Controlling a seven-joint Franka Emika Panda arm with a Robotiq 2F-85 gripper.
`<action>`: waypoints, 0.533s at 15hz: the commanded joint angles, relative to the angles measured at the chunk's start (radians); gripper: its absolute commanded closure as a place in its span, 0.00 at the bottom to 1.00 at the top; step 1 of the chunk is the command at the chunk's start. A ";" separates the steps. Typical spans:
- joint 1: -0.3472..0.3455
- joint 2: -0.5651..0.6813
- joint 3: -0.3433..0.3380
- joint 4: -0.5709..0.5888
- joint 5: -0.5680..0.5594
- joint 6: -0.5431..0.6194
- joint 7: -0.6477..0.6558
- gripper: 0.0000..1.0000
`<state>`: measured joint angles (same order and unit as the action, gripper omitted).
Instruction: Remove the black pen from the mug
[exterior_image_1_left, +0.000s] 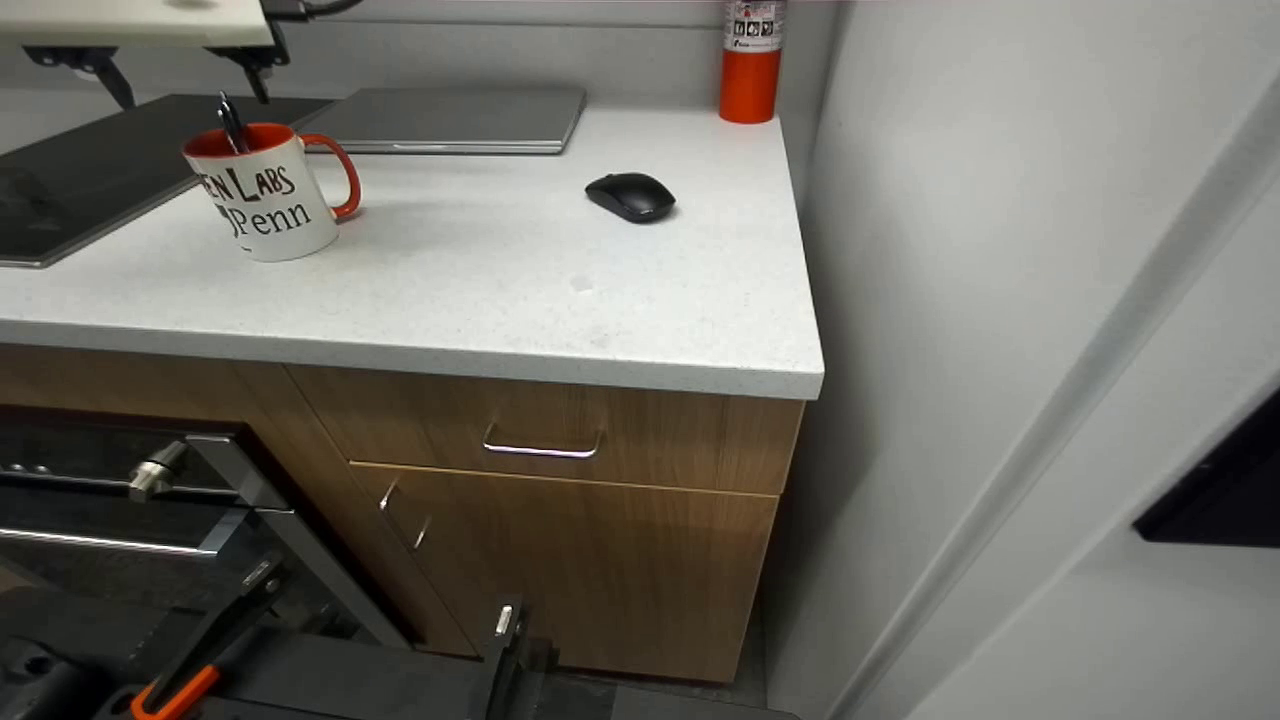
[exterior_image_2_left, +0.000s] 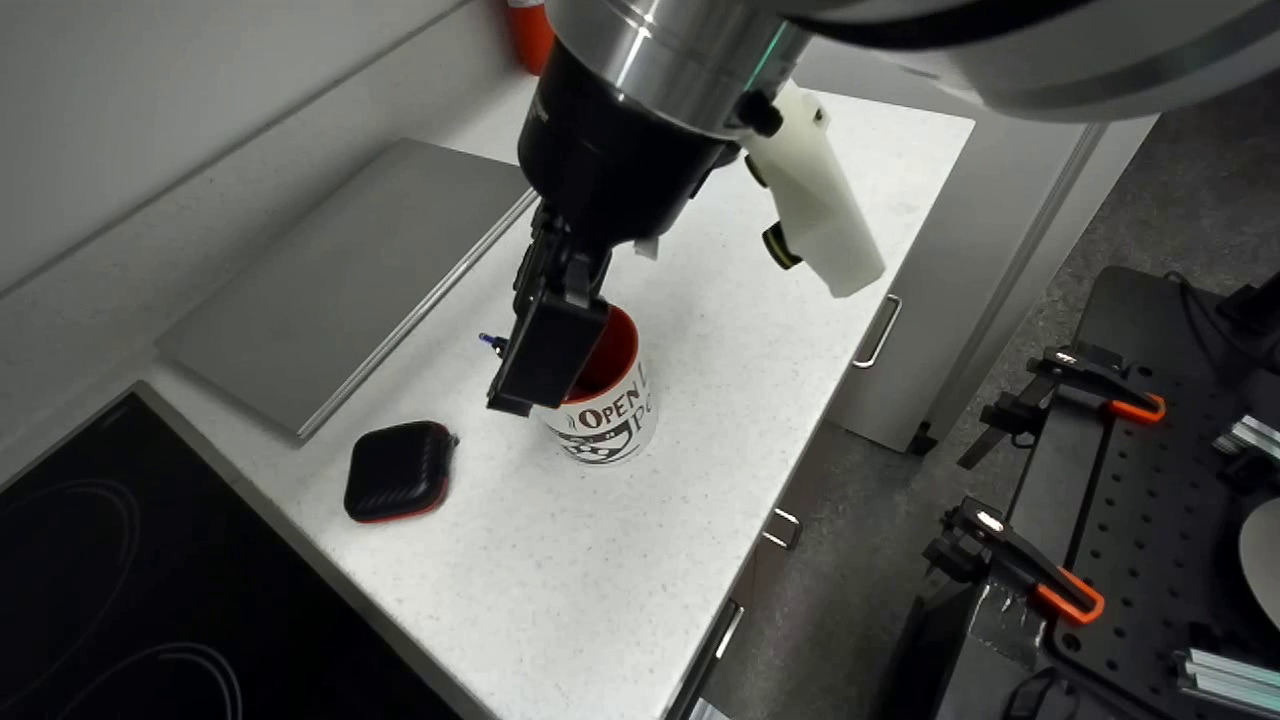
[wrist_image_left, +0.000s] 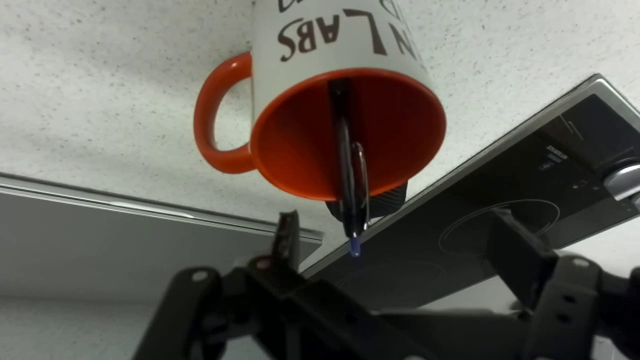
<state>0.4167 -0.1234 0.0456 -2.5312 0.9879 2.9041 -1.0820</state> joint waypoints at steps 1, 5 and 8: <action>0.022 0.026 -0.011 0.034 0.125 0.029 -0.134 0.31; 0.017 0.056 -0.011 0.069 0.265 0.015 -0.261 0.64; 0.008 0.096 -0.008 0.094 0.346 0.001 -0.325 0.86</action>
<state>0.4176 -0.0832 0.0451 -2.4842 1.2426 2.9041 -1.3238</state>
